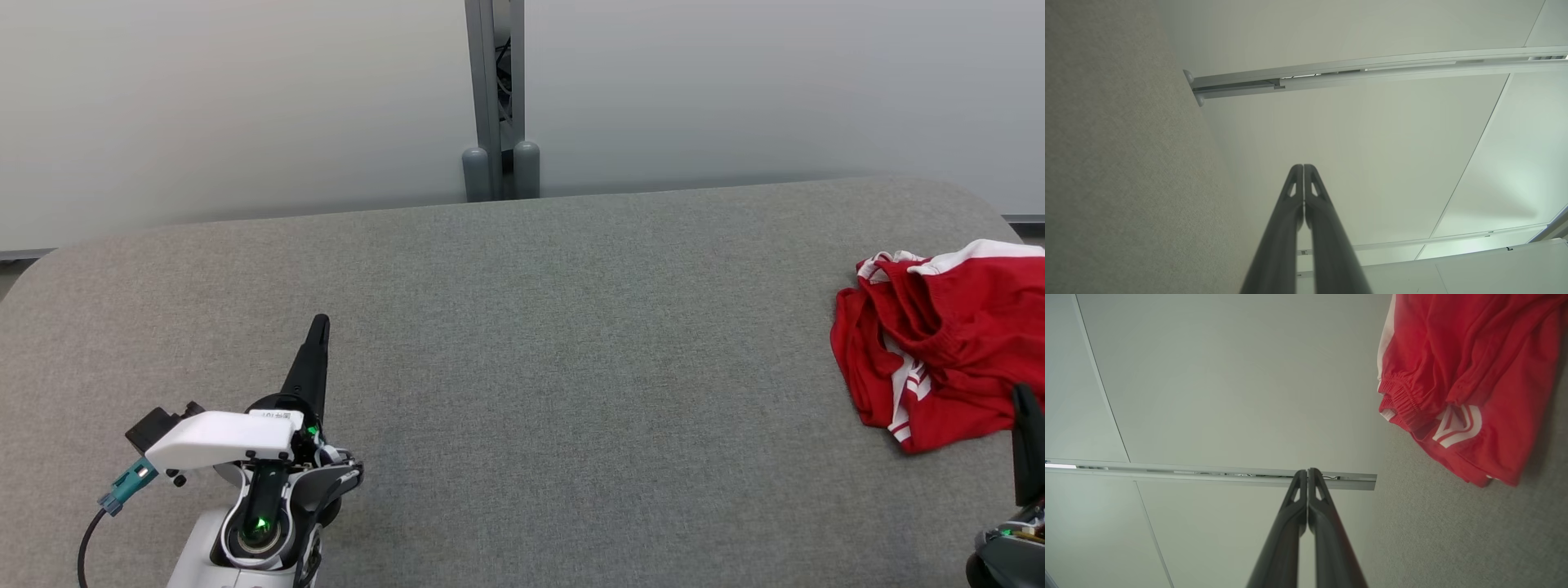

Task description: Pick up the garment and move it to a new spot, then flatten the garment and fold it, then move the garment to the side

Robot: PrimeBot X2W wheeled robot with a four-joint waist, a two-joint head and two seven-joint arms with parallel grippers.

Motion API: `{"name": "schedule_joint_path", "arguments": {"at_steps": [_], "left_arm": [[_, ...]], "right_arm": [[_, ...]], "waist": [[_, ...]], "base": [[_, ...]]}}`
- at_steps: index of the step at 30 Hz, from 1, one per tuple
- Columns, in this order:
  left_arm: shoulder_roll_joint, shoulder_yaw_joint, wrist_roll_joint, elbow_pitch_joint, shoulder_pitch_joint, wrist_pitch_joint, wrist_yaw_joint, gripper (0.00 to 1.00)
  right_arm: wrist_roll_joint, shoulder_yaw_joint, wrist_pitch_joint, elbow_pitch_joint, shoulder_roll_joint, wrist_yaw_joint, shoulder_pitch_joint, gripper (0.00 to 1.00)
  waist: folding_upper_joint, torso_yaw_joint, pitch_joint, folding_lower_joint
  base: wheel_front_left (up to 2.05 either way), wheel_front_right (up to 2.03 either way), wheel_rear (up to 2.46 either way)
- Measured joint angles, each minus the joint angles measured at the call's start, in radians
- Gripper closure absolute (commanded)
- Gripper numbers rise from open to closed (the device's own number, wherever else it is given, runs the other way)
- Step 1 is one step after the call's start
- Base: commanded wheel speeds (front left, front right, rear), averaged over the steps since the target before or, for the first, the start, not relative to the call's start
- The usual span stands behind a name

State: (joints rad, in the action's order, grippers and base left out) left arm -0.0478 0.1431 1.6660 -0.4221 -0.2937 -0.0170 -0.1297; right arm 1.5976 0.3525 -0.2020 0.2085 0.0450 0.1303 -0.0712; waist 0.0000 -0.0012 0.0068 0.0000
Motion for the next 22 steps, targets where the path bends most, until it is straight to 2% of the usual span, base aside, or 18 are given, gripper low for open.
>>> {"name": "schedule_joint_path", "arguments": {"at_steps": [22], "left_arm": [[0.000,0.000,0.000,0.000,0.000,0.000,0.000,1.00]], "right_arm": [[0.000,0.000,0.000,0.000,0.000,0.000,0.000,1.00]], "waist": [[0.0000,0.000,0.000,0.0000]], "base": [[0.00,0.00,0.00]]}}
